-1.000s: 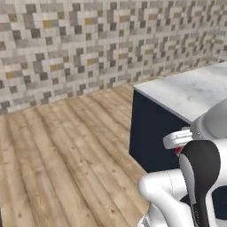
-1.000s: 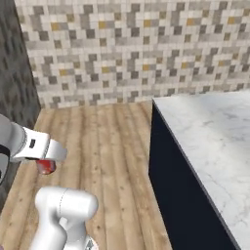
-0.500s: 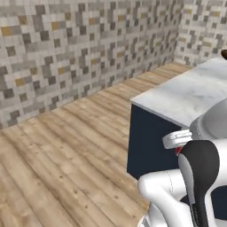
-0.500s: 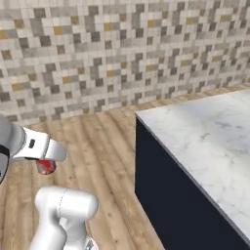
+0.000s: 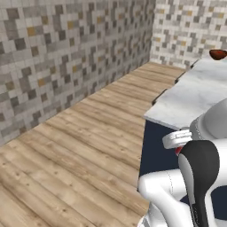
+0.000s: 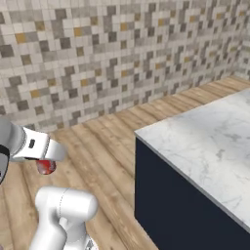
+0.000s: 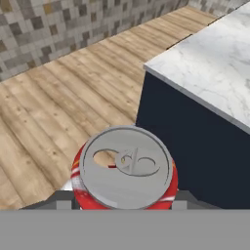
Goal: Open the fridge, grab two sodas, and place both sodas inside the bowl with ice on the dining counter.
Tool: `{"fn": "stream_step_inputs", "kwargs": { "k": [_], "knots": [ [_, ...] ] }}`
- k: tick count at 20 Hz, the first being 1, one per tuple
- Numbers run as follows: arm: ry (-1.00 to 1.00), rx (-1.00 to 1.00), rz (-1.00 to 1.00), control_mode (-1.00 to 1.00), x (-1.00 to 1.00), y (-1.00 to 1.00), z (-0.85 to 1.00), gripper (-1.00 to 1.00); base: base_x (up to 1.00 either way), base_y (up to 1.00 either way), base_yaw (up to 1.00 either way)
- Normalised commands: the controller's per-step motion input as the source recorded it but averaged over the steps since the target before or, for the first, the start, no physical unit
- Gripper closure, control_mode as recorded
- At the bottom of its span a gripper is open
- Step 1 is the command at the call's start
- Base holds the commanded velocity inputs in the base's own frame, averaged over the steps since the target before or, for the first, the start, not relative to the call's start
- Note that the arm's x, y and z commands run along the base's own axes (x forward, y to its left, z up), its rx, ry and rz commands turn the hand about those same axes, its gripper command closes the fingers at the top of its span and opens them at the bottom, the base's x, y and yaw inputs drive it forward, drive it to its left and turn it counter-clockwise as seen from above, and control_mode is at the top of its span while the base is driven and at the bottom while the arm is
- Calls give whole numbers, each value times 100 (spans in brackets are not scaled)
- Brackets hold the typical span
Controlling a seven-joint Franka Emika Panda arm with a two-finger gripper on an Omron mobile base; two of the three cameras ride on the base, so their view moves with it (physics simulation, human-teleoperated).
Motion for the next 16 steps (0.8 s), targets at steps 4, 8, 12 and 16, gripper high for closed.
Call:
{"fn": "stream_step_inputs", "kwargs": {
  "k": [4, 8, 12, 16],
  "knots": [
    [0, 0, 0, 100, 0, 0, 0, 100, 79, 95, -36],
    [0, 0, 0, 100, 0, 0, 0, 100, 78, 93, -37],
    [0, 0, 0, 100, 0, 0, 0, 100, 77, 94, -37],
    [0, 0, 0, 100, 0, 0, 0, 100, 76, 95, -36]
  ]
}}
